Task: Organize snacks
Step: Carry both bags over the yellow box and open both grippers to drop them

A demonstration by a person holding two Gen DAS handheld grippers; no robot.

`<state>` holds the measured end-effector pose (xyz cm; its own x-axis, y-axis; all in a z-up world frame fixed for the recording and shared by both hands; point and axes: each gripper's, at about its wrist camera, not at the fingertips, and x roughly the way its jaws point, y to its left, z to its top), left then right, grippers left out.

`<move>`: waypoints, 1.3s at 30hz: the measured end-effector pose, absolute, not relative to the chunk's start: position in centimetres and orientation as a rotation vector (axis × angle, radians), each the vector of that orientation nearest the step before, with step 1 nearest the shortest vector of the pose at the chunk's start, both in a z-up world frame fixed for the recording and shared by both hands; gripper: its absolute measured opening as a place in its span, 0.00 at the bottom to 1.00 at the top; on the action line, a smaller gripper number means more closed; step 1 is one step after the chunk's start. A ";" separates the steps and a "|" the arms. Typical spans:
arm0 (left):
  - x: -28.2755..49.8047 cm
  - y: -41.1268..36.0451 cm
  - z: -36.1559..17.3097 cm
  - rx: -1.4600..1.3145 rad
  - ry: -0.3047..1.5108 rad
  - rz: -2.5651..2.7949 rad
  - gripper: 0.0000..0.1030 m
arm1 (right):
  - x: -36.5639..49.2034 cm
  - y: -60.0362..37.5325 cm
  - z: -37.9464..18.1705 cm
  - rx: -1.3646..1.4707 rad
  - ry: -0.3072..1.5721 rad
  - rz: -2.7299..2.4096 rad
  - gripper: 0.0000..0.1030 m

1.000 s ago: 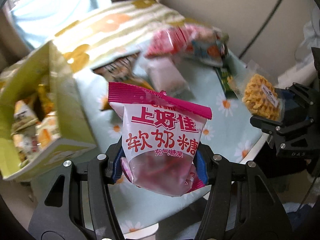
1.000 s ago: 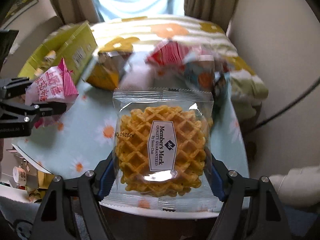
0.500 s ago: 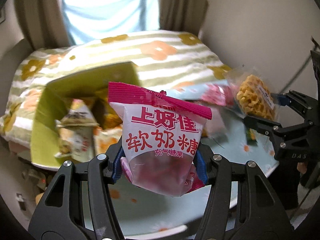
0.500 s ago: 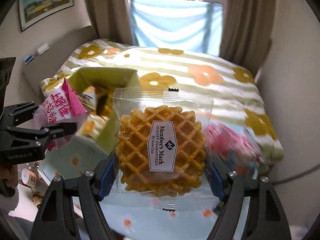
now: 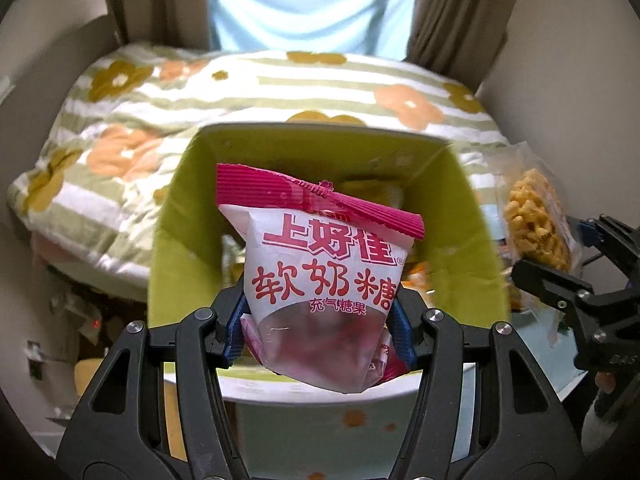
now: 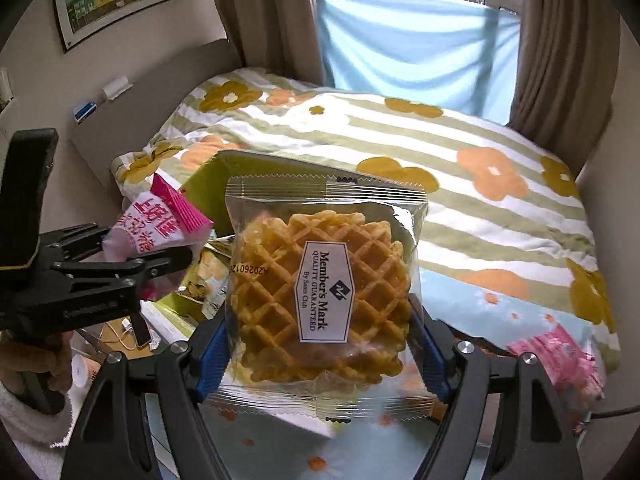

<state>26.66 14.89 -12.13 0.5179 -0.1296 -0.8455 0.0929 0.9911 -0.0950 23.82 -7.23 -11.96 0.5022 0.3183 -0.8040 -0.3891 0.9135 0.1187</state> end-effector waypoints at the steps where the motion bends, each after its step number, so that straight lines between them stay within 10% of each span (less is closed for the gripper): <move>1: 27.0 15.3 -12.7 -0.041 1.028 -0.127 0.52 | 23.9 -6.8 -12.3 -0.074 0.960 0.428 0.72; 12: 28.4 17.4 -16.9 0.003 1.101 -0.142 0.57 | 24.9 -4.6 -15.4 -0.023 1.072 0.389 0.72; 16: 27.6 17.4 -16.8 -0.020 1.079 -0.141 1.00 | 25.2 -4.6 -15.9 -0.015 1.091 0.379 0.72; 31: 25.5 19.3 -15.6 0.018 1.073 -0.053 1.00 | 25.5 -4.1 -17.4 0.023 1.136 0.366 0.73; 35: 25.1 19.4 -15.5 0.006 1.073 -0.050 1.00 | 25.2 -3.9 -17.8 0.022 1.127 0.376 0.97; 39: 24.8 18.9 -15.2 0.036 1.063 -0.038 1.00 | 24.5 -4.4 -17.4 0.035 1.069 0.368 0.99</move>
